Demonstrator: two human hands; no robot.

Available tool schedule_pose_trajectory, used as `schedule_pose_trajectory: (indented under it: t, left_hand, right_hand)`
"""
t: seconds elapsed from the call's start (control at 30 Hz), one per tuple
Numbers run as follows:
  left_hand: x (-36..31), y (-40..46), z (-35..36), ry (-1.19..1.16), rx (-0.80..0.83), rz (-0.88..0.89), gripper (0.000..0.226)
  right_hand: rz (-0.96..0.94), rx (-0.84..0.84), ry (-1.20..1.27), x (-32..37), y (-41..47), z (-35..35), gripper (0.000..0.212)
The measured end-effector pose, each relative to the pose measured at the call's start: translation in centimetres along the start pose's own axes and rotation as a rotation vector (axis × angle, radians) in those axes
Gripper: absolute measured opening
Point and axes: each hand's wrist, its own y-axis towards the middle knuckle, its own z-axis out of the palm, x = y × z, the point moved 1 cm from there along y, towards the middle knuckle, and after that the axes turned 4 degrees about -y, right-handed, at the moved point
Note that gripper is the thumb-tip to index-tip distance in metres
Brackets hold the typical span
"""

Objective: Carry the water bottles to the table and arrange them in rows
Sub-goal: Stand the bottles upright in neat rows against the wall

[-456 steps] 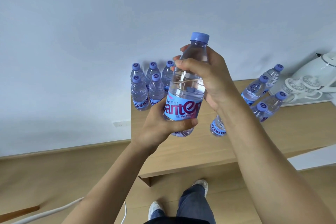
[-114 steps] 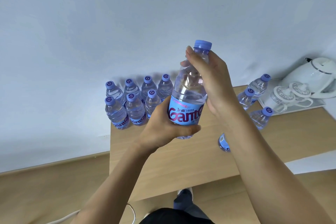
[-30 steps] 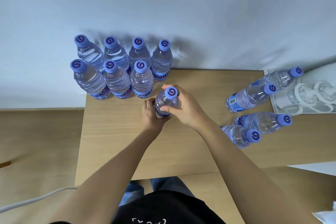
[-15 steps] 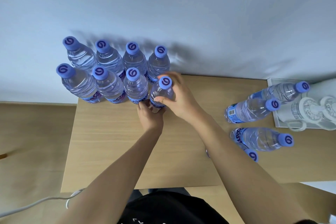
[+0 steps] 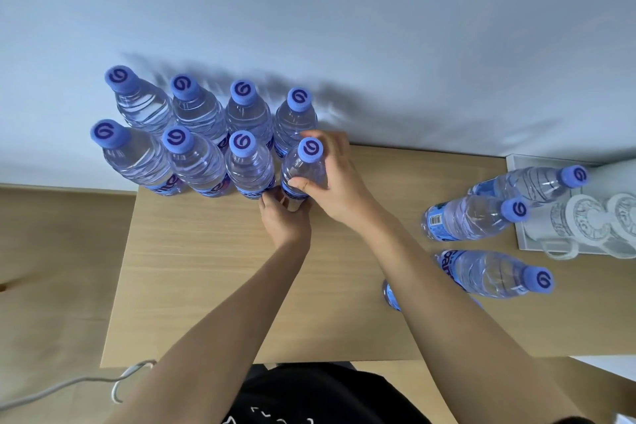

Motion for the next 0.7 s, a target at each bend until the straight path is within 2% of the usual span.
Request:
schedule_pose_trajectory:
  t: [0.2, 0.4, 0.7]
  left_hand:
    - [-0.3, -0.4, -1.0, 0.027, 0.135, -0.01, 0.053]
    - [-0.4, -2.2, -2.7, 0.061, 0.267, -0.041, 0.054]
    - [-0.8, -6.8, -5.0, 0.118, 0.712, 0.098, 0.069]
  right_hand:
    - [0.069, -0.05, 0.104, -0.4, -0.8, 0.3, 0.062]
    - [0.225, -0.041, 0.155, -0.6, -2.7, 0.1, 0.078]
    - [0.272, -0.197, 0.106, 2.0, -7.1, -2.7, 0.069]
